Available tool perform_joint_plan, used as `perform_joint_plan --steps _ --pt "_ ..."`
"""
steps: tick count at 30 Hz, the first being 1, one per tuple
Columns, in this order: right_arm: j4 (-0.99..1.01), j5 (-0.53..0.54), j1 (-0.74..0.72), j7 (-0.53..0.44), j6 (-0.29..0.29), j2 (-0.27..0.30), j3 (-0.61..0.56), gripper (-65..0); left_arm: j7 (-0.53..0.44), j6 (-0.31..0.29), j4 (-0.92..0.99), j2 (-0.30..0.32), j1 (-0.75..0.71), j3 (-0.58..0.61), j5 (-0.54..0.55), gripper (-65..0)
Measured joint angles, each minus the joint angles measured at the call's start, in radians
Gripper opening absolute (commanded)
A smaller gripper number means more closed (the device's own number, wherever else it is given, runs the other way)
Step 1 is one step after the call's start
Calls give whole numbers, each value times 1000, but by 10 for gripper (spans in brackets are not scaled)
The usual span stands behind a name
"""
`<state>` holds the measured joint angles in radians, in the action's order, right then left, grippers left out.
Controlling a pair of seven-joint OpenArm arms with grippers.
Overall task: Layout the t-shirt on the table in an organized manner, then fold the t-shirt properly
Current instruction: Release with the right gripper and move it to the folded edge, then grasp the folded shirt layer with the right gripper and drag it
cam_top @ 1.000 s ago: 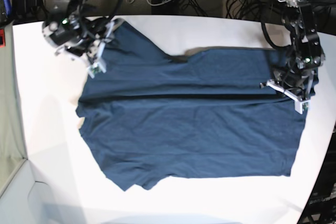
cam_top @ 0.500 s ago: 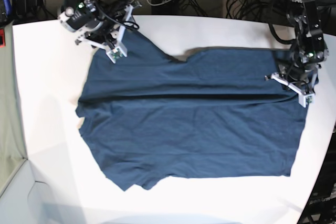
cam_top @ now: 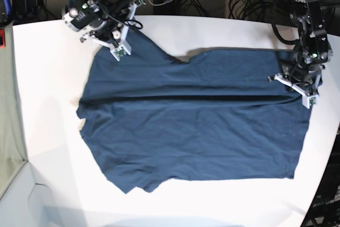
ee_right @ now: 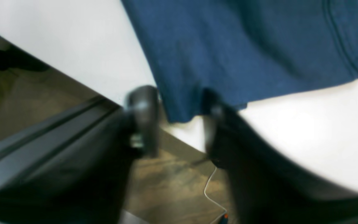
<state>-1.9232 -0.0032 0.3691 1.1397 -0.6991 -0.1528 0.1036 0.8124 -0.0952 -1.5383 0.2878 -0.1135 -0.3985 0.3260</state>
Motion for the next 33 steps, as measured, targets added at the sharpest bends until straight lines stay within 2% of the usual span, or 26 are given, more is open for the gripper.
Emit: perform_joint_plan --steps 2,12,24,30,33 --pt "0 0 0 0 0 0 0 -650 0 0 0 0 0 0 0 -648" --pt "-69 -2 -31 23 0 0 0 -650 0 0 0 0 0 0 0 -648" --pt "-52 6 -341 132 0 36 -3 -650 -1 -2 -5 13 1 0 0 -648" --pt "99 3 -480 132 0 40 -4 -650 -1 -2 -6 14 -6 -1 0 -648" --pt "214 4 -537 129 0 59 -4 -650 3 -2 -7 14 -17 -1 0 -648"
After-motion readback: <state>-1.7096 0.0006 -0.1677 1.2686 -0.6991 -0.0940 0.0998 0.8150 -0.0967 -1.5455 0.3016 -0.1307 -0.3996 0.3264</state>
